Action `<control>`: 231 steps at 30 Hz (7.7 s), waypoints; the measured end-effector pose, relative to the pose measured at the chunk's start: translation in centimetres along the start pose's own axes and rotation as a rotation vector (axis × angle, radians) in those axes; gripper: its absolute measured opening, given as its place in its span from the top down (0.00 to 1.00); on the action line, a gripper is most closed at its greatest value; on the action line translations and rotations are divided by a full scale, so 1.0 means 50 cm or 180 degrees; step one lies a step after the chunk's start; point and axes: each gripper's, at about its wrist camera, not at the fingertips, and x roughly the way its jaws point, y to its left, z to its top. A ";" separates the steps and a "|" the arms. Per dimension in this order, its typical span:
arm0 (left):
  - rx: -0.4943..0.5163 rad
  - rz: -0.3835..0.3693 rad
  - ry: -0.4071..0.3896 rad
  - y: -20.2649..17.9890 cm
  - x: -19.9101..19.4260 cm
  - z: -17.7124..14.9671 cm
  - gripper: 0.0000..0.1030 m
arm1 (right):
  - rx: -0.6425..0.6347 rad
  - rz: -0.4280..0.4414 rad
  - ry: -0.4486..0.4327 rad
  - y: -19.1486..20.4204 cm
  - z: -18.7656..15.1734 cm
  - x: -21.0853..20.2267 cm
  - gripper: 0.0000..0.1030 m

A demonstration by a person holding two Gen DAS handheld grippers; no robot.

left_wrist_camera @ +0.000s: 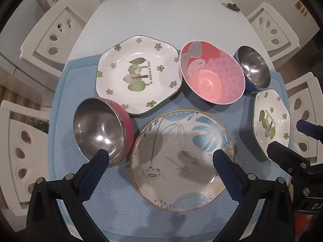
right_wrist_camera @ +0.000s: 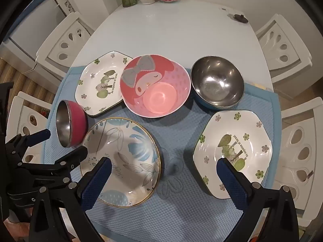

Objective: Organize plates and bowls

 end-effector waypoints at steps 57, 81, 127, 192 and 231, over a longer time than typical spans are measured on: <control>-0.0022 -0.0005 -0.0113 0.009 -0.039 -0.010 0.01 | 0.0157 0.0084 -0.0050 -0.003 -0.009 -0.017 0.00; -0.0042 0.0011 -0.0097 0.013 -0.030 -0.014 0.01 | 0.0215 0.0124 -0.0021 -0.007 -0.013 -0.008 0.00; -0.0338 -0.0051 0.0031 0.058 0.009 -0.104 0.01 | 0.0193 0.0265 0.0118 0.014 -0.062 0.032 0.00; 0.0291 -0.0432 -0.0002 0.101 0.157 -0.117 0.35 | -0.0351 0.0554 0.0409 0.056 -0.023 0.284 0.32; 0.0944 -0.0506 0.0254 0.080 0.148 -0.245 0.00 | -0.0160 0.0821 0.0429 0.102 -0.242 0.287 0.00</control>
